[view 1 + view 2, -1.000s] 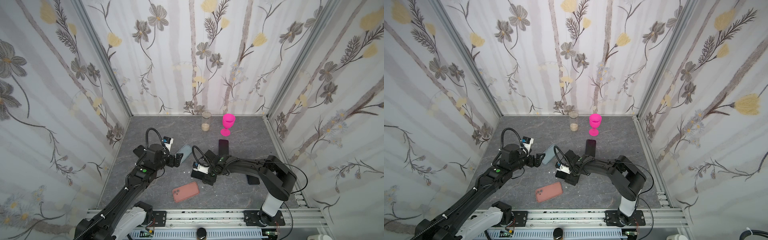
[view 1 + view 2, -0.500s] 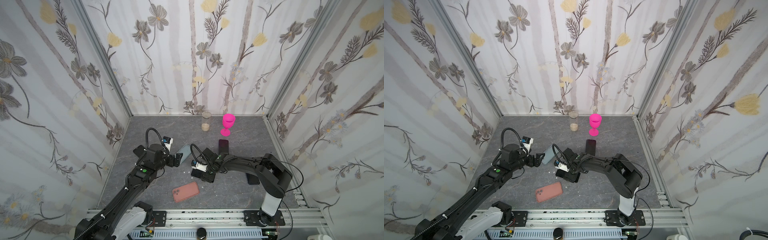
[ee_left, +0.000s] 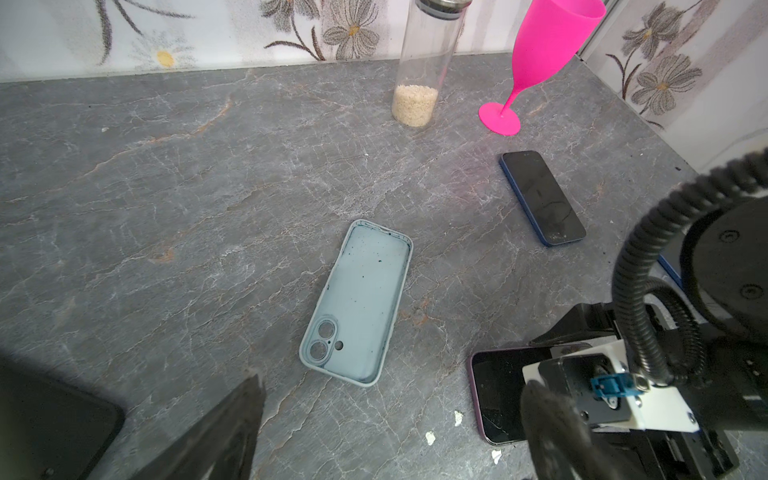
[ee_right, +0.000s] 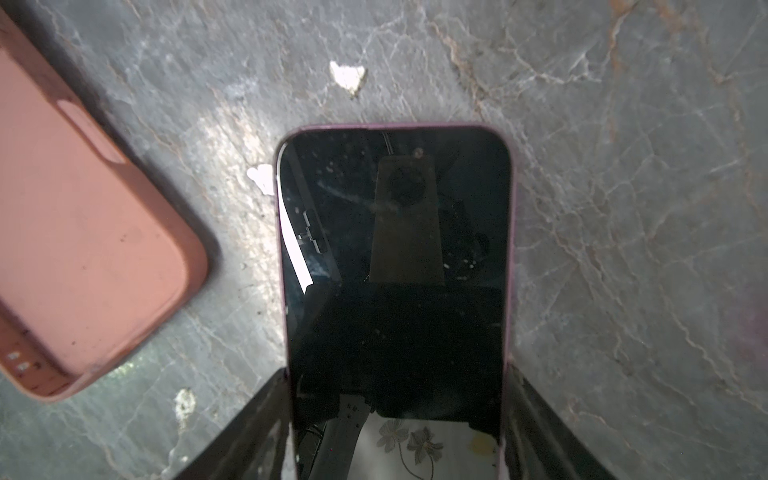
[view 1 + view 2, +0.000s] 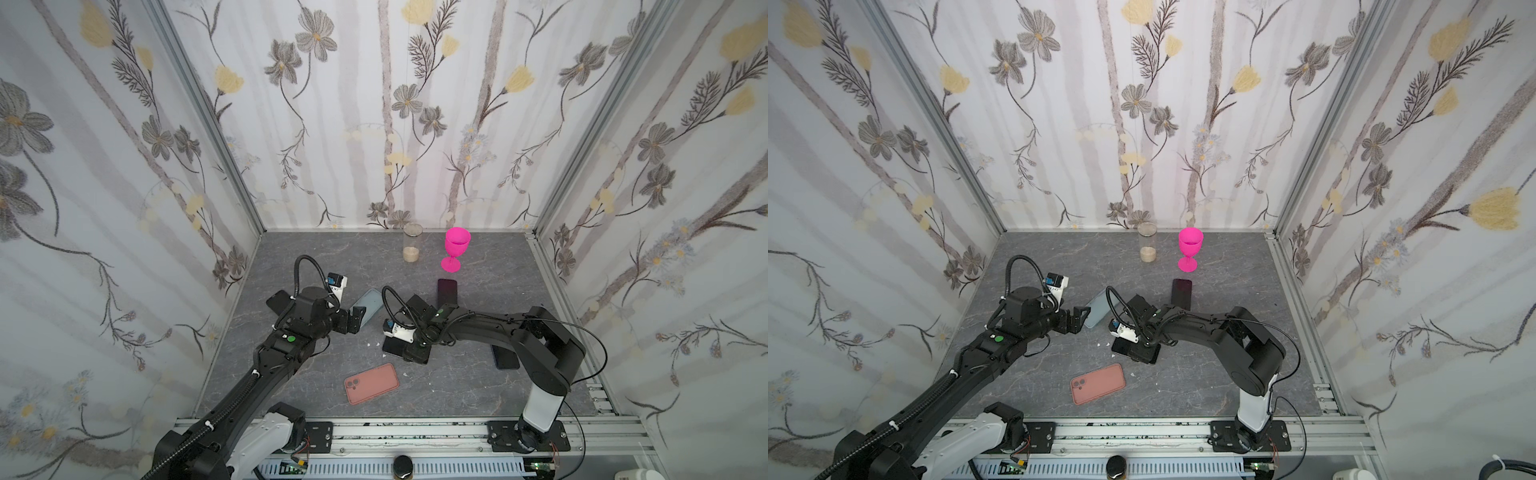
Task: Put the phone into the phone case
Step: 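Lower the right gripper and pinch the purple-edged phone's near end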
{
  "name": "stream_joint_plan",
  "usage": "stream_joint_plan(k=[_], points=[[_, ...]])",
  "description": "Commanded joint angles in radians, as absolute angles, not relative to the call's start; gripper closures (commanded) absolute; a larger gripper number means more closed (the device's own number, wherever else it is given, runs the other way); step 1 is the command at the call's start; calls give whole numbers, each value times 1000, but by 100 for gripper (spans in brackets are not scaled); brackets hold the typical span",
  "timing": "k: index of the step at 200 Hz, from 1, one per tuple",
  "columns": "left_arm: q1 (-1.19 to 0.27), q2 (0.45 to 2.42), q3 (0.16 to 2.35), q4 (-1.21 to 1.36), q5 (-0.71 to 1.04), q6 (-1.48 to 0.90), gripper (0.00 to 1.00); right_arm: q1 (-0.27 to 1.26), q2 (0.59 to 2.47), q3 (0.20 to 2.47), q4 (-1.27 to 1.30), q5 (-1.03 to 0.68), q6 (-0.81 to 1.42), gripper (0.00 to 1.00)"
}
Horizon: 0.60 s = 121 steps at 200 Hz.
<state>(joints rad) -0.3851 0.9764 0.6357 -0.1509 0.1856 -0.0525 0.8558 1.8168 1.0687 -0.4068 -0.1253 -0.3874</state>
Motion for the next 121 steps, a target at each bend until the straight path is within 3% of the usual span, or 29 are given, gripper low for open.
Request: stream_joint_plan(k=[1, 121], points=[[-385, 979, 649, -150, 195, -53, 4, 848, 1816, 1056, -464, -28, -410, 44], [-387, 986, 668, -134, 358, -102, 6, 827, 1709, 1018, -401, -42, -417, 51]])
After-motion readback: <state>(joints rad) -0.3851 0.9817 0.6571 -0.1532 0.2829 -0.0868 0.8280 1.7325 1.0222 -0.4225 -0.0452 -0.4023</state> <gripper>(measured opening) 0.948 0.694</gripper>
